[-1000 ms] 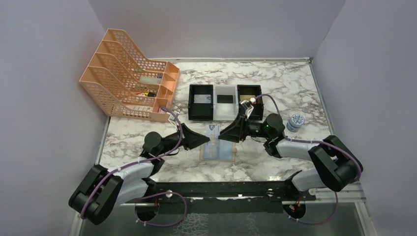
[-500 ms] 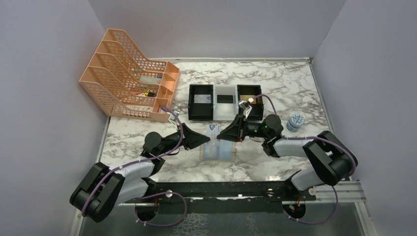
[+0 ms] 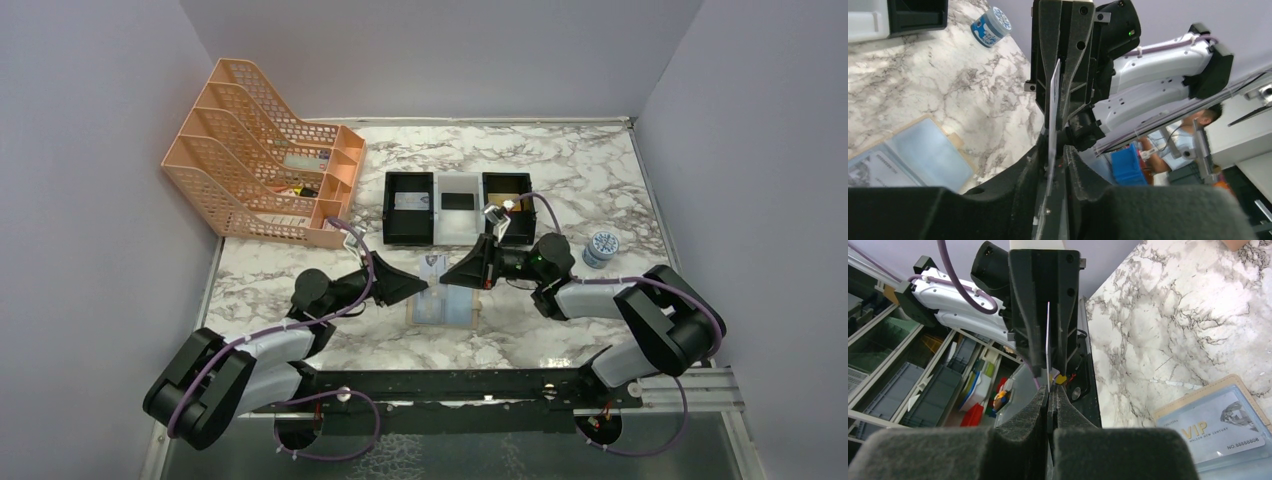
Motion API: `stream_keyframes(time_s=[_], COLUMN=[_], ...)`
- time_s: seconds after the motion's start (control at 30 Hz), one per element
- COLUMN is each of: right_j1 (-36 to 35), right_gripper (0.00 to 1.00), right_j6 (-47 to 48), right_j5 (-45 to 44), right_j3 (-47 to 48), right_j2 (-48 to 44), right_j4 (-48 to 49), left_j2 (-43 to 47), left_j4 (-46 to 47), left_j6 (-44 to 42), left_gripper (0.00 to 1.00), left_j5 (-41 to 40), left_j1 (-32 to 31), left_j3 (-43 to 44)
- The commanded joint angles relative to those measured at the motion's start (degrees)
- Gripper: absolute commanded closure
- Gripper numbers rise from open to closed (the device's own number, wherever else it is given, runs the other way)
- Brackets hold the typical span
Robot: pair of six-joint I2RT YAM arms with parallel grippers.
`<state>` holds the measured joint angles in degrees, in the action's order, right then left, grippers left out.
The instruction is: Take the credit cards out of the card holder
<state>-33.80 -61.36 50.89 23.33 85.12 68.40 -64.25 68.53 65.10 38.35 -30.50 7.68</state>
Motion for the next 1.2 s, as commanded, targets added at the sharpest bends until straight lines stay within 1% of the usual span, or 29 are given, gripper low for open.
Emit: stream_keyframes(time_s=[0.0, 0.07, 0.13, 0.2, 0.23, 0.4, 0.47, 0.57, 0.67, 0.7, 0.8, 0.93, 1.03, 1.1, 1.17], right_j1=[-0.39, -0.39, -0.38, -0.37, -0.38, -0.39, -0.37, -0.65, -2.3, -3.44, -7.96, -12.21, -14.63, -16.43, -17.28], right_gripper=[0.99, 0.99, 0.99, 0.99, 0.99, 0.99, 0.99, 0.99, 0.99, 0.99, 0.99, 0.99, 0.99, 0.99, 0.99], right_j6=[2.96, 4.08, 6.78, 10.1, 11.98, 21.46, 25.52, 31.66, 38.57, 41.16, 50.21, 61.14, 70.62, 76.17, 80.22], right_j5=[-0.53, -1.38, -2.72, -5.13, -6.87, -18.72, -22.09, -25.59, -31.08, -33.72, -41.74, -51.72, -56.02, -60.27, -62.3], right_j3=[1.36, 1.52, 1.79, 2.21, 2.55, 4.19, 5.89, 9.56, 13.96, 15.32, 19.97, 25.97, 30.78, 32.99, 35.08], right_j2=[-1.37, -2.55, -4.21, -6.36, -7.7, -13.98, -15.13, -15.18, -14.06, -13.43, -10.13, -4.3, 0.51, 3.69, 6.55], right_j4=[-2.5, -5.21, -9.15, -14.61, -18.16, -32.88, -37.41, -43.09, -48.27, -49.35, -51.62, -52.75, -53.88, -52.91, -52.65], left_j2=[0.12, 0.66, 2.09, 4.28, 5.75, 14.45, 17.82, 21.65, 23.32, 23.64, 23.94, 23.56, 23.42, 24.01, 24.97], left_j4=[1.0, -0.86, -4.39, -9.74, -13.3, -36.54, -47.41, -64.67, -76.61, -79.34, -83.91, -86.17, -88.83, -89.86, -90.89], left_j6=[-0.46, -1.31, -2.62, -4.45, -5.71, -14.56, -18.05, -22.91, -25.18, -25.46, -25.41, -24.54, -23.47, -22.81, -22.8], left_gripper=[0.6, 0.39, 0.23, 0.03, 0.01, 0.01, 0.01, 0.01, 0.01, 0.01, 0.01, 0.01, 0.01, 0.01, 0.01], left_j5=[0.36, -0.05, -1.0, -2.75, -3.85, -13.06, -19.25, -31.36, -42.61, -45.43, -50.51, -53.64, -56.17, -56.97, -57.42], left_j1=[-0.19, -0.25, -0.19, -0.13, -0.09, -0.06, -0.03, 0.04, 0.05, 0.09, 0.09, 0.08, 0.09, 0.09, 0.09], left_j3=[-1.31, -1.15, -0.73, -0.15, 0.14, 3.42, 5.75, 10.69, 15.16, 16.44, 18.65, 20.36, 21.56, 21.99, 22.65])
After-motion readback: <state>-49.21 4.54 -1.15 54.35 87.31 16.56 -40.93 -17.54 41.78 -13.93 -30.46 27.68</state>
